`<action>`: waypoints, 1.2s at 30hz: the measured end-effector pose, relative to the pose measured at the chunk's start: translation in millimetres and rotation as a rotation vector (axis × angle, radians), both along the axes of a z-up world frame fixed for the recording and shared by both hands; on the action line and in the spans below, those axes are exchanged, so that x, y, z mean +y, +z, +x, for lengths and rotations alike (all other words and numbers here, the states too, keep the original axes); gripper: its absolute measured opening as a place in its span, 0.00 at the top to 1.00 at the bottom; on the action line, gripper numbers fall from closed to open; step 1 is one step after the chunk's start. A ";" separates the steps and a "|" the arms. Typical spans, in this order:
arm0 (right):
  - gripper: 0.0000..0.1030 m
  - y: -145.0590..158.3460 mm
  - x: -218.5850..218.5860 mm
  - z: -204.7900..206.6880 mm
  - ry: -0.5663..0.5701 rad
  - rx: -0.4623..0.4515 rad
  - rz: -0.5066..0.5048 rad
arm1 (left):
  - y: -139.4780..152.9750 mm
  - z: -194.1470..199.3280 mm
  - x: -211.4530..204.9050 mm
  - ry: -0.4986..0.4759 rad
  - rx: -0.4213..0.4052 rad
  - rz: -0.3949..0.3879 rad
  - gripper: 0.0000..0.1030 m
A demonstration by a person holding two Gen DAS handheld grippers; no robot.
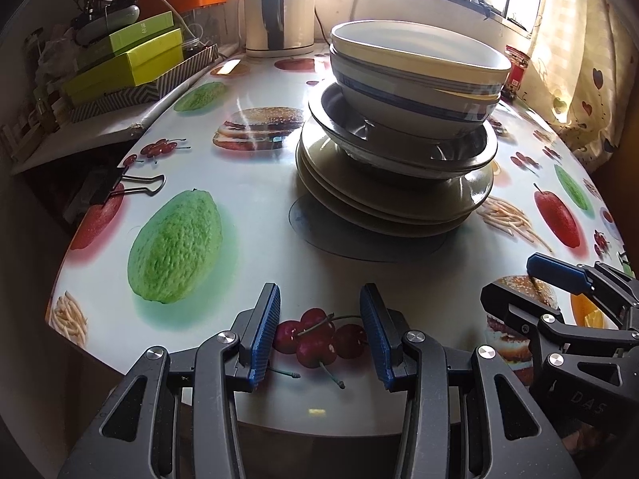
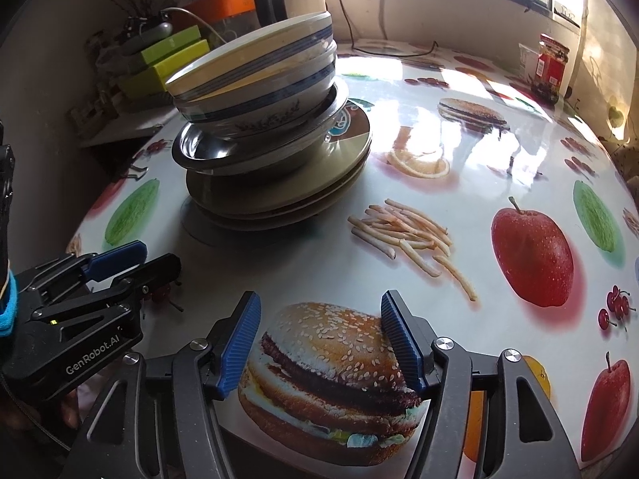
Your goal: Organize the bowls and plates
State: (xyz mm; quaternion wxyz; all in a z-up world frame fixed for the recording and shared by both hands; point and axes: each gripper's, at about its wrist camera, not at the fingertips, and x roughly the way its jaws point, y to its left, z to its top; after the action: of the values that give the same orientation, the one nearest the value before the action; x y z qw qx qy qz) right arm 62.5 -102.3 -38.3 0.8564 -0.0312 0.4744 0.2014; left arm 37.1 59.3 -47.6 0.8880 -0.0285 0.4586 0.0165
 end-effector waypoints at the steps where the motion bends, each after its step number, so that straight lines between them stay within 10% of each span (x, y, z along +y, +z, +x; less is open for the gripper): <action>1: 0.36 0.0 -0.1 0.1 -0.001 0.000 -0.001 | -0.1 0.2 -0.1 -0.001 0.000 0.002 0.58; 36: 0.23 -3.6 0.9 0.2 -0.013 -0.004 -0.027 | -1.6 2.2 -4.5 -0.006 0.012 0.023 0.53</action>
State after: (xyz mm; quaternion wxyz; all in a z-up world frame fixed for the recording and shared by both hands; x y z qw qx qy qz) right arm 62.7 -101.3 -41.9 0.8582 -0.0399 0.4754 0.1894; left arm 39.3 54.8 -49.3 0.8855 -0.0168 0.4640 0.0193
